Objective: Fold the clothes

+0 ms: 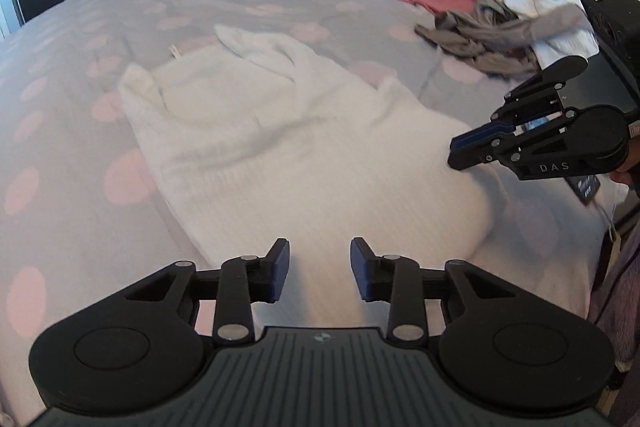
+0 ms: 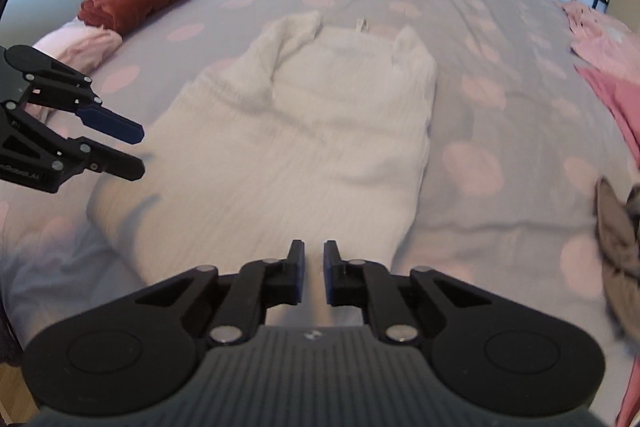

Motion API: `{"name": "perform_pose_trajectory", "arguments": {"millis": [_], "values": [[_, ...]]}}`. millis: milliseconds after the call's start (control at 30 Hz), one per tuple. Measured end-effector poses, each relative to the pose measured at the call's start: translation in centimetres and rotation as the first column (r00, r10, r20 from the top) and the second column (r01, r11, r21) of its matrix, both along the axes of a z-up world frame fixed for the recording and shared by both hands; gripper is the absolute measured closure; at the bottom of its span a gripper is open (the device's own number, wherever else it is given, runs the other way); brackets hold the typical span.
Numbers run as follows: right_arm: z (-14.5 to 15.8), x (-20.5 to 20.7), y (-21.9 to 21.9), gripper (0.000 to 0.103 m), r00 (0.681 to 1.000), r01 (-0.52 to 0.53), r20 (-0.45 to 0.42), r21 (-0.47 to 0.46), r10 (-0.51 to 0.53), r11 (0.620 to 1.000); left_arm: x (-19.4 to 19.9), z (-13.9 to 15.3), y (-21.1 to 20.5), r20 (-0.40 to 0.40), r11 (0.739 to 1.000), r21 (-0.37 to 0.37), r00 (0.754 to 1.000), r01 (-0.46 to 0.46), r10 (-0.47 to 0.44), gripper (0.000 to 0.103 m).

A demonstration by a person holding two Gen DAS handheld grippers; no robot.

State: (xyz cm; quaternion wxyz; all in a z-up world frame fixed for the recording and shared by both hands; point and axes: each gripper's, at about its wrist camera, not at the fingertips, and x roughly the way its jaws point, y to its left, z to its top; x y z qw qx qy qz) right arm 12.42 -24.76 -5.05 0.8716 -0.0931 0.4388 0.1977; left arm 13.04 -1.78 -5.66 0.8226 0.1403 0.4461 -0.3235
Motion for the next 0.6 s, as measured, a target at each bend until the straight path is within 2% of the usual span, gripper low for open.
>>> {"name": "perform_pose_trajectory", "arguments": {"millis": [100, 200, 333, 467, 567, 600], "values": [[-1.8, -0.2, -0.1, 0.091, 0.999, 0.05, 0.004, -0.001, -0.05, 0.999, 0.1, -1.9, 0.2, -0.018, 1.0, -0.003, 0.999, -0.029, 0.029, 0.072], [-2.9, 0.7, -0.7, 0.09, 0.994, 0.108, 0.001, 0.061, -0.108, 0.992, 0.6, -2.9, 0.3, -0.022, 0.998, -0.025, 0.998, -0.066, 0.065, 0.072], [-3.6, 1.4, -0.4, 0.086, 0.981, 0.189, 0.022, 0.12, -0.193, 0.975, 0.8, -3.2, -0.1, -0.018, 0.991, -0.043, 0.992, -0.128, 0.127, 0.072], [-3.8, 0.8, 0.0, 0.084, 0.962, 0.256, 0.055, 0.154, -0.267, 0.954, 0.1, -2.3, 0.7, -0.006, 0.98, -0.091, 0.984, -0.176, 0.176, 0.071], [-2.9, -0.4, -0.3, 0.074, 0.96, 0.245, 0.095, 0.16, -0.262, 0.956, -0.8, -1.2, 1.9, 0.02, 0.967, -0.139, 0.976, -0.213, 0.218, 0.053], [-2.4, -0.8, -0.6, 0.07, 0.959, 0.243, 0.11, 0.163, -0.262, 0.956, -1.1, -0.9, 2.3, 0.03, 0.961, -0.155, 0.971, -0.229, 0.236, 0.05]]}}
